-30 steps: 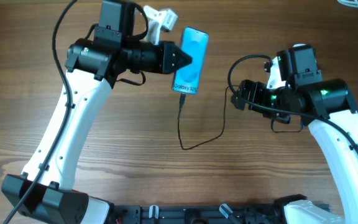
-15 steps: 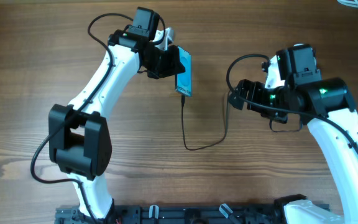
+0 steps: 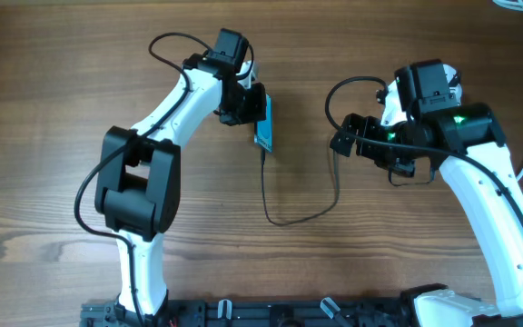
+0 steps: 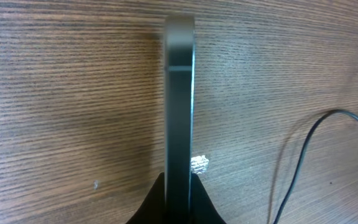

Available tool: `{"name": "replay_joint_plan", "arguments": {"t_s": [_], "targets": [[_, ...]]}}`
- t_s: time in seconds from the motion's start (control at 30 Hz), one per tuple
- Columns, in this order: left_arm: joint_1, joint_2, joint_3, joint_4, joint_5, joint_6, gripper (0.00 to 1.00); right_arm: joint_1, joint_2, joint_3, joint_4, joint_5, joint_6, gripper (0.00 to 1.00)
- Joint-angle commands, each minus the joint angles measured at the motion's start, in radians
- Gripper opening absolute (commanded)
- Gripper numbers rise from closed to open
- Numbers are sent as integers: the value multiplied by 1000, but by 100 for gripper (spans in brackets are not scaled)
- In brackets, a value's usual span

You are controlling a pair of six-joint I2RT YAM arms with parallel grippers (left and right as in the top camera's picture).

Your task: Plug charger to phone and switch on socket

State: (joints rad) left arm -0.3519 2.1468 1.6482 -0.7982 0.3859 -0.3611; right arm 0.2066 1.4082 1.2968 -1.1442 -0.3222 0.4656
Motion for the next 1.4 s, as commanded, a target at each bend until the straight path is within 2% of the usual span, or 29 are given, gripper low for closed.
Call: {"name": "replay_joint_plan", "arguments": {"t_s": [0.0,0.37,0.43,0.47,0.63,0.67,0.7,0.97,1.07,1.1,1.2,1.23,1.27,1.3,1.37], "targets": [[-5,3,-1,21,2,10,4,-1,8,3,6,-19,-18,99],[-6,43,-1,21,10,14,5,-1,8,3,6,-19,-21,99],[-6,47,-1,21,9,16,9,-1,8,3,7,-19,-21,100],[-6,47,-1,21,9,16,23,-1,8,3,7,-19,-21,99],[-6,47,-1,8,-29,16,24,-1,8,3,5,-19,-21,99],[-6,47,-1,2,-37,16,25,-1,8,3,3,-19,-21,100],[-6,47,-1,-6,-48,16,30,-1,8,3,2,-19,-22,99],[-6,47,-1,-56,-118,16,35,-1,8,3,-26,-12,-47,99],[5,36,1,-85,-126,16,39,-2,8,3,-28,63,-45,100],[20,8,2,-103,-126,16,45,-2,8,3,-28,84,-45,100],[80,-123,29,-154,-127,17,47,-32,10,8,-33,98,-44,100],[106,-181,42,-168,-126,17,49,-70,16,21,-40,97,-47,100],[129,-241,47,-175,-129,17,61,-102,28,45,-69,97,-53,99],[156,-331,47,-182,-159,17,100,-148,57,98,-108,98,-104,99],[188,-470,47,-197,-279,16,100,-209,113,175,-116,197,-122,100]]}}
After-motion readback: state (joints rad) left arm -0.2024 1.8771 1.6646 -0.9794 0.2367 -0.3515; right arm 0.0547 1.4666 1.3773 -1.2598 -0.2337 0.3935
